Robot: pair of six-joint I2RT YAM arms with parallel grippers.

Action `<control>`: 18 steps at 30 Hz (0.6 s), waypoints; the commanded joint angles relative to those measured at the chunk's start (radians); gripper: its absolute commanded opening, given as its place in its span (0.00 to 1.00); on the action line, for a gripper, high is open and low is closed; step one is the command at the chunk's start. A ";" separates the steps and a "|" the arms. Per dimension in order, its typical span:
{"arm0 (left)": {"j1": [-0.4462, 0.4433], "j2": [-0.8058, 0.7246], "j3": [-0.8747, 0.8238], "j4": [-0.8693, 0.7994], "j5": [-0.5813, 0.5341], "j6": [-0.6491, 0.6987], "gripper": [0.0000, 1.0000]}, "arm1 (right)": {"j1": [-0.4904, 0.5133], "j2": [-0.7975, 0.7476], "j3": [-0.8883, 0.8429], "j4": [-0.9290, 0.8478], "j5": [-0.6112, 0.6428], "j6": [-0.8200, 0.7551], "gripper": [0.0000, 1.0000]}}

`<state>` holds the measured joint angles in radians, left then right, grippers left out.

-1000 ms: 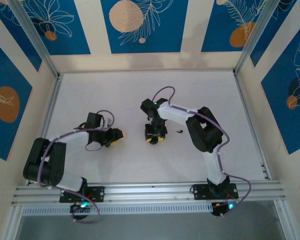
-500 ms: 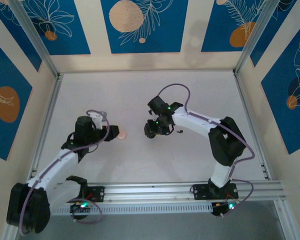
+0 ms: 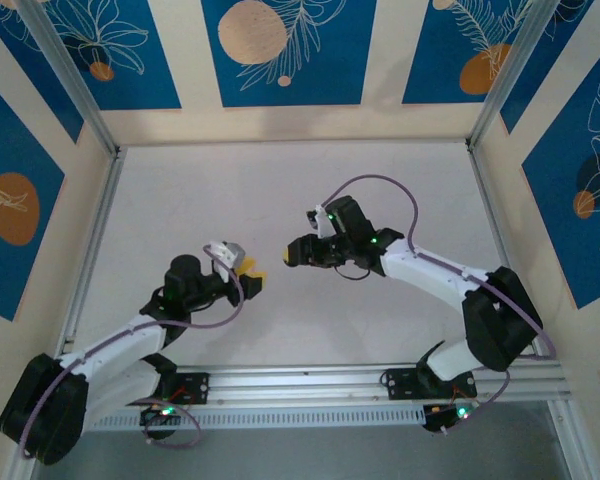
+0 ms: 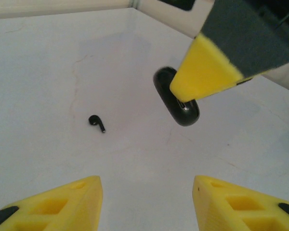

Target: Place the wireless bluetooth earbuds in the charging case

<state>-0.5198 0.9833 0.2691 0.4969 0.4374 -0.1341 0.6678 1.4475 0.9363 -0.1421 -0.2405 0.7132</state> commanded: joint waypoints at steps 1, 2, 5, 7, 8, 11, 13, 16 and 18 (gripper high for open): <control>-0.031 0.052 0.017 0.123 0.041 0.050 0.51 | -0.001 -0.041 -0.043 0.171 -0.103 0.050 0.41; -0.036 0.064 0.022 0.135 0.039 0.050 0.51 | 0.002 -0.047 -0.049 0.184 -0.109 0.054 0.41; -0.054 0.094 0.032 0.177 0.026 0.041 0.51 | 0.014 -0.066 -0.064 0.206 -0.111 0.054 0.41; -0.064 0.110 0.034 0.218 0.019 0.019 0.51 | 0.021 -0.072 -0.068 0.205 -0.109 0.052 0.41; -0.067 0.118 0.033 0.239 0.026 0.011 0.51 | 0.024 -0.073 -0.068 0.207 -0.109 0.050 0.41; -0.085 0.136 0.033 0.292 0.030 0.001 0.52 | 0.032 -0.072 -0.074 0.208 -0.108 0.051 0.41; -0.093 0.143 0.034 0.315 0.029 -0.001 0.52 | 0.037 -0.070 -0.074 0.212 -0.110 0.052 0.41; -0.100 0.149 0.036 0.336 0.033 -0.004 0.52 | 0.045 -0.069 -0.076 0.213 -0.105 0.051 0.41; -0.104 0.150 0.036 0.350 0.035 -0.007 0.53 | 0.049 -0.069 -0.077 0.214 -0.100 0.049 0.41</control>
<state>-0.6086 1.1290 0.2760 0.7719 0.4446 -0.1261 0.7063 1.3968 0.8719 0.0494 -0.3260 0.7597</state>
